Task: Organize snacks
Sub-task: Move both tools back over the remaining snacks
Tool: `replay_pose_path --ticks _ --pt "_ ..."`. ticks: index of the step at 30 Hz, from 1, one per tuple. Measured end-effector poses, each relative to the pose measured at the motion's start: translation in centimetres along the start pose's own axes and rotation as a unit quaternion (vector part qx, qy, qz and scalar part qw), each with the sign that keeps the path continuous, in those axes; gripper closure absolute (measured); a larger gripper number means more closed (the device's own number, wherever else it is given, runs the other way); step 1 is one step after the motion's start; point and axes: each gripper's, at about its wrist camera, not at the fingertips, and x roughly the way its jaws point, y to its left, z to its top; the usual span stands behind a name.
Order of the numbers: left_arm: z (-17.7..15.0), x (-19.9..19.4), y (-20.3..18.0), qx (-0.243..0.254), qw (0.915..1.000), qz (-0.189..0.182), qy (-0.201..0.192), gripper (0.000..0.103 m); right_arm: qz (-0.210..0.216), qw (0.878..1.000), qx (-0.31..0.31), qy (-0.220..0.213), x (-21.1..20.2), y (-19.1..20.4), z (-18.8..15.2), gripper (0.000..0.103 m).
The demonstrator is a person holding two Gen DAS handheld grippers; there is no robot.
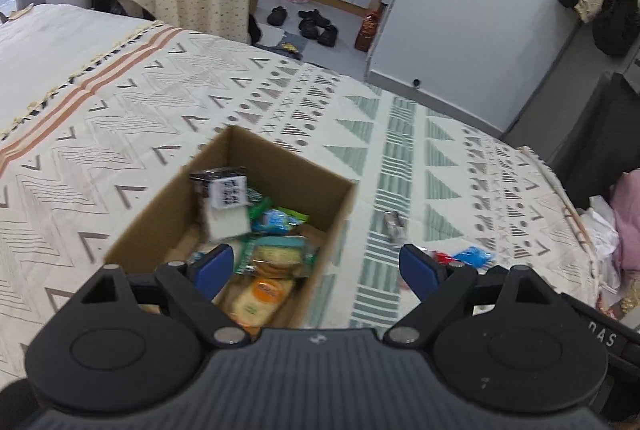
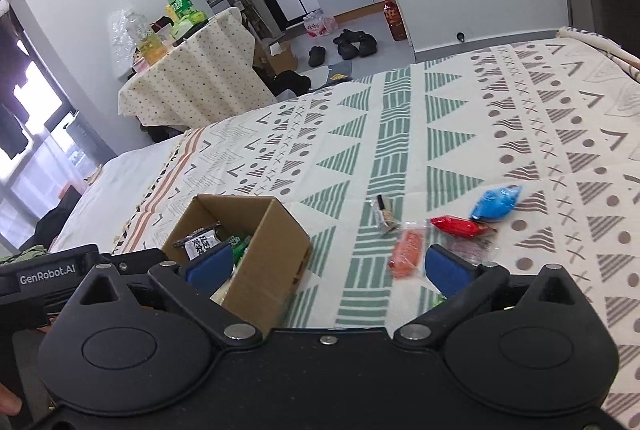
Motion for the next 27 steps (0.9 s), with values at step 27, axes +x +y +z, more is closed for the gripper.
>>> replay_pose_path --ticks 27 --pt "-3.6 3.5 -9.3 -0.021 0.9997 0.003 0.008 0.014 -0.02 0.992 0.126 0.004 -2.8 -11.7 -1.1 0.0"
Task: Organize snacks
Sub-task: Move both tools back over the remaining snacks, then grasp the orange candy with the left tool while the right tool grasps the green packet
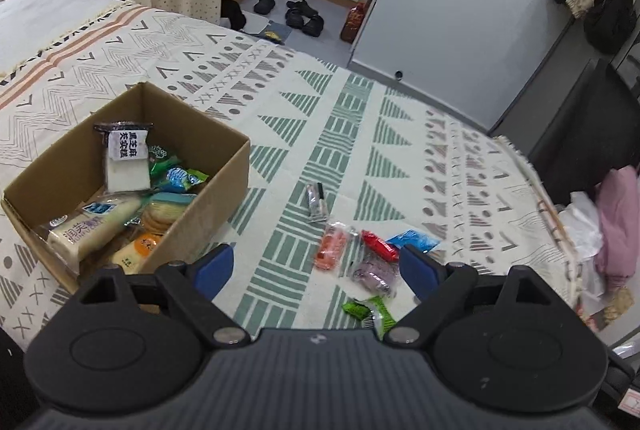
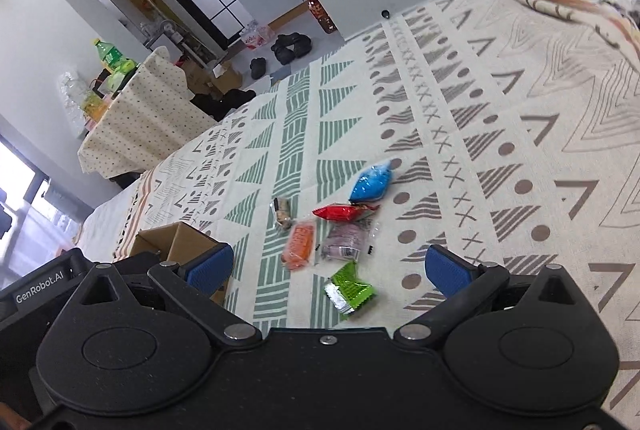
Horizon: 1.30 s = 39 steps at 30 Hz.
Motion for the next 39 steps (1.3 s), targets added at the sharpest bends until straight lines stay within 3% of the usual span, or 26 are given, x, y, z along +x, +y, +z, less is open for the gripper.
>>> replay_pose_path --ticks 3,8,10,15,19,24,29,31,32,39 --pt "-0.3 1.0 -0.4 0.0 0.9999 0.009 0.009 0.014 0.001 1.0 0.004 0.011 0.8 -0.5 -0.1 0.001" --pt "-0.5 2.9 -1.0 0.009 0.9994 0.002 0.034 0.017 0.007 0.999 -0.003 0.037 2.3 -0.9 -0.5 0.016" --pt "-0.7 3.5 -1.2 0.013 0.9992 -0.004 0.037 0.02 0.007 0.999 -0.006 0.048 2.9 -1.0 -0.7 0.017" --pt "-0.8 5.6 -1.2 0.012 0.9984 -0.005 0.054 0.039 0.014 0.997 -0.023 0.069 4.2 -0.5 -0.9 0.025" --pt "-0.8 7.0 -1.1 0.012 0.9979 -0.005 0.064 0.04 0.003 0.996 -0.037 0.084 5.6 -0.1 -1.2 0.027" --pt "-0.5 8.9 -0.5 0.005 0.997 -0.015 0.077 0.05 -0.006 0.994 -0.047 0.097 7.3 0.2 -1.4 0.031" --pt "-0.2 10.8 0.2 -0.005 0.996 -0.021 0.087 0.052 -0.019 0.99 -0.063 0.122 9.5 0.8 -1.9 0.04" --pt "-0.1 11.5 0.4 -0.006 0.9955 -0.022 0.092 0.052 -0.029 0.988 -0.068 0.132 10.3 0.9 -2.2 0.059" --pt "0.0 11.8 0.5 -0.006 0.9954 -0.023 0.093 0.052 -0.031 0.988 -0.068 0.135 10.6 0.9 -2.2 0.063" --pt "0.2 14.0 0.2 0.01 0.995 -0.033 0.094 0.052 -0.02 0.988 -0.061 0.138 10.9 1.0 -2.3 0.069"
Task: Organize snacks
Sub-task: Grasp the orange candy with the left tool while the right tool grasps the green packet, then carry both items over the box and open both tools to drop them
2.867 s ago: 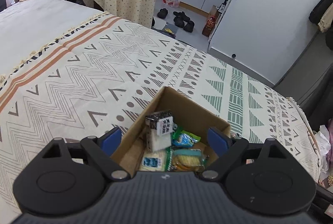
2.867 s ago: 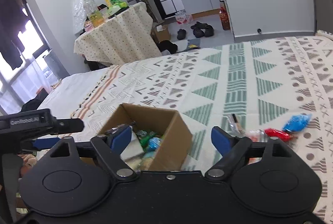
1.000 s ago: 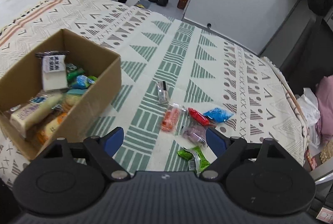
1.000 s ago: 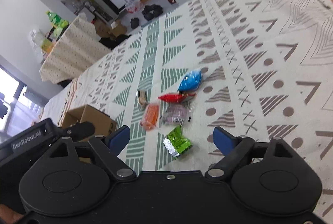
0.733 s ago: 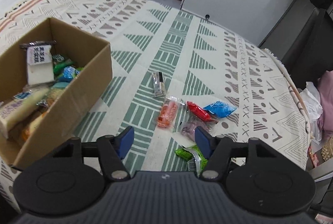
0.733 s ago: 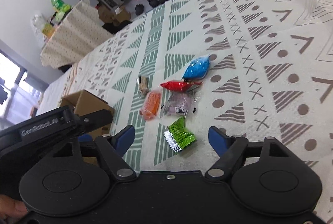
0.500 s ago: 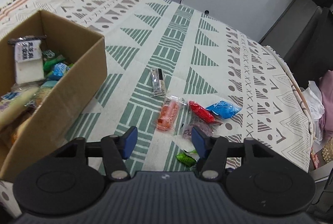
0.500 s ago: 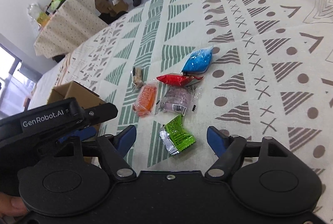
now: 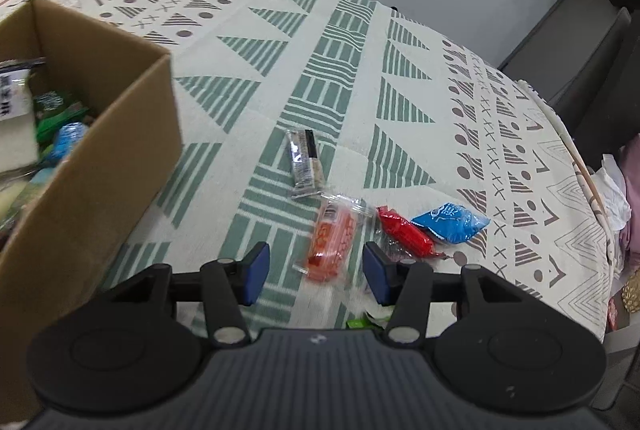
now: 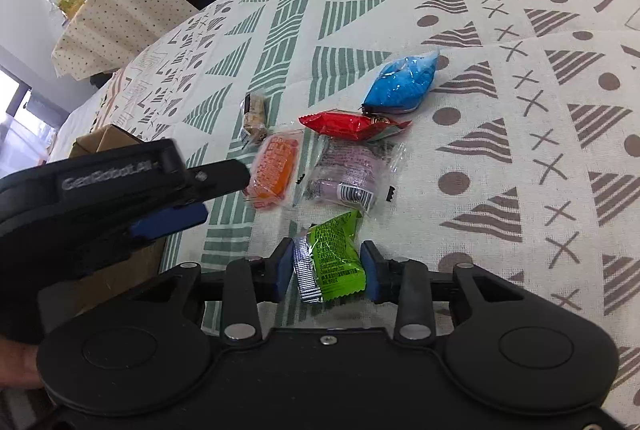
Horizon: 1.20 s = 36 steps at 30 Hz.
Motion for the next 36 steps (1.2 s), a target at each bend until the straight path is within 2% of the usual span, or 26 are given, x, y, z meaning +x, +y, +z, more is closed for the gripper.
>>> replay_pose_path --ticks 7,10,12,14,15,20,22,23,24,26,30,36 --pt "-0.4 2.2 -0.9 0.023 0.9997 -0.004 0.012 0.055 -0.028 0.999 0.017 -0.017 -1.1 -1.1 0.1 0.07" --pt "-0.6 2.5 -1.4 0.035 0.9994 0.004 0.005 0.056 -0.045 0.998 0.024 -0.026 -1.7 -1.7 -0.1 0.07" --pt "-0.6 2.6 -1.6 0.042 0.999 0.011 0.001 0.07 -0.062 0.997 0.032 -0.038 -2.2 -2.2 -0.1 0.07" --pt "-0.5 2.6 -1.6 0.043 0.999 0.013 0.002 0.07 -0.08 0.995 0.044 -0.049 -2.5 -2.7 0.0 0.07" --pt "-0.5 2.5 -1.6 0.043 0.999 0.012 0.003 0.075 -0.084 0.994 0.05 -0.05 -2.5 -2.9 0.1 0.07" --pt "-0.7 1.0 -1.6 0.05 0.9987 0.006 0.002 0.076 -0.087 0.995 0.036 -0.041 -2.0 -2.4 0.3 0.065" --pt "-0.9 0.3 -1.6 0.053 0.9986 0.006 -0.001 0.077 -0.079 0.996 0.023 -0.03 -1.5 -1.9 0.3 0.057" --pt "-1.0 0.0 -1.6 0.053 0.9986 0.005 -0.003 0.077 -0.078 0.996 0.017 -0.028 -1.4 -1.8 0.3 0.057" --pt "-1.0 -0.4 -1.6 0.053 0.9986 0.004 -0.004 0.077 -0.083 0.996 0.011 -0.026 -1.2 -1.6 0.2 0.058" --pt "-1.1 -1.1 -1.5 0.051 0.9987 0.0 -0.005 0.078 -0.094 0.995 0.006 -0.029 -1.3 -1.6 0.2 0.069" --pt "-1.4 -2.7 -1.3 0.048 0.9988 -0.004 -0.011 0.079 -0.078 0.996 0.027 -0.036 -2.2 -1.9 0.1 0.072" --pt "-1.5 -5.5 -1.0 0.047 0.9984 -0.012 -0.028 0.079 -0.068 0.995 0.015 -0.067 -3.7 -0.3 0.0 0.072"
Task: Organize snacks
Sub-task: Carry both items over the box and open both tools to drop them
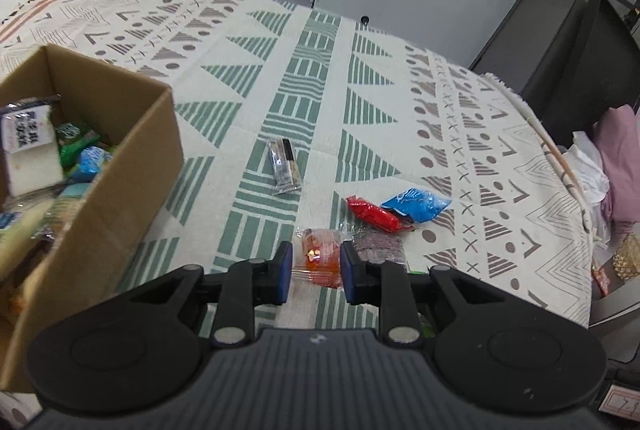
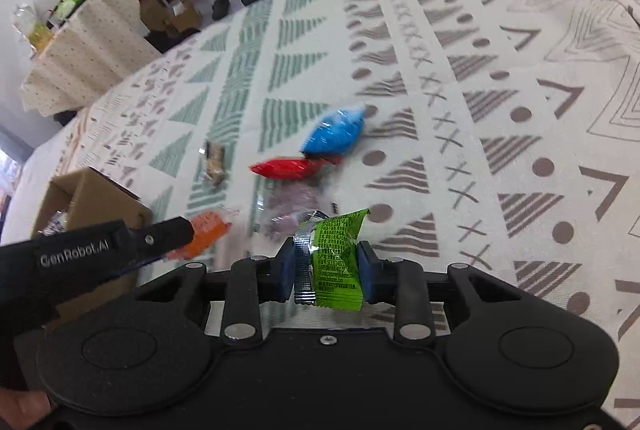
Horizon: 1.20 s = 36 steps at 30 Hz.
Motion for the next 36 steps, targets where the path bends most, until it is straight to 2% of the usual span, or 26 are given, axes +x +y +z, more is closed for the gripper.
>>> replay_pose_path --ticks 18,29,36 --pt "0.9 -8.3 2.2 -0.007 0.9976 0.011 -0.068 0.079 0.064 0.996 -0.028 -0.064 -3.6 5.3 0.0 0.074" --pt "1.5 -12.5 5.4 -0.024 0.9939 0.029 -0.103 0.079 0.107 0.989 -0.034 -0.095 -5.6 7.6 -0.2 0.074" --pt "1.9 -13.9 7.9 -0.043 0.9917 0.036 -0.116 0.079 0.112 0.987 -0.062 -0.097 -5.6 10.1 -0.5 0.074"
